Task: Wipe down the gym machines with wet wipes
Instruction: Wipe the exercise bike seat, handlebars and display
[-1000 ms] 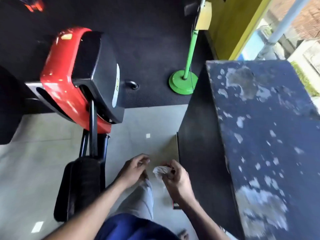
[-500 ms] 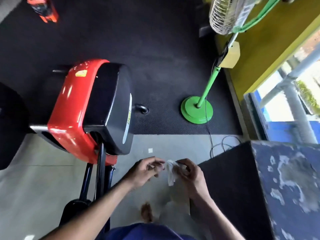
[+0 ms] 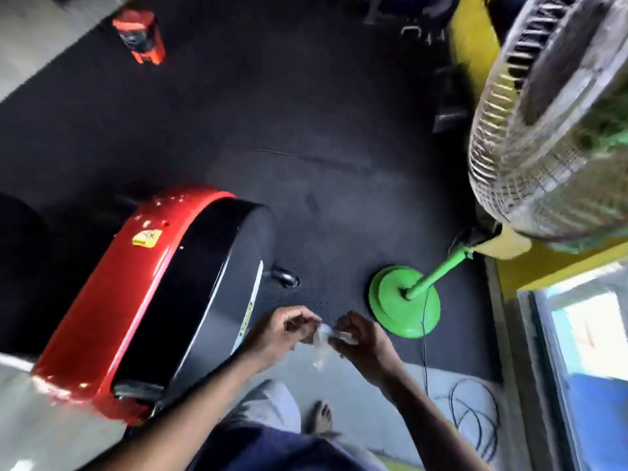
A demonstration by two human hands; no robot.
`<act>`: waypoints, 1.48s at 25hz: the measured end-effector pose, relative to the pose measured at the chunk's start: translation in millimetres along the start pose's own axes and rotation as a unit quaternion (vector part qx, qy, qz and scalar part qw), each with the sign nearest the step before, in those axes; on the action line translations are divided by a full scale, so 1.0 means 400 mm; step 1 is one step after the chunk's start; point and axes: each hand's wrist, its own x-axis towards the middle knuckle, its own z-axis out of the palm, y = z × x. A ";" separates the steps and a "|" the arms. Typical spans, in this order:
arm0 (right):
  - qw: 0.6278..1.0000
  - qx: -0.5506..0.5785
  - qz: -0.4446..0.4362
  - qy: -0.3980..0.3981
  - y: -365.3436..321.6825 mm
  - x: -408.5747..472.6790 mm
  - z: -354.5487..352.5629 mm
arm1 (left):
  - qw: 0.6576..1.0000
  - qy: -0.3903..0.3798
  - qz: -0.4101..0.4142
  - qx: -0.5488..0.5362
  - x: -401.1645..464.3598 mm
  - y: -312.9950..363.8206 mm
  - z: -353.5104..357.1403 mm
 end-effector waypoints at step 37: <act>0.863 -0.171 -0.280 -0.384 -0.970 2.231 0.225 | 0.850 0.420 -0.038 -0.315 1.388 0.334 -1.260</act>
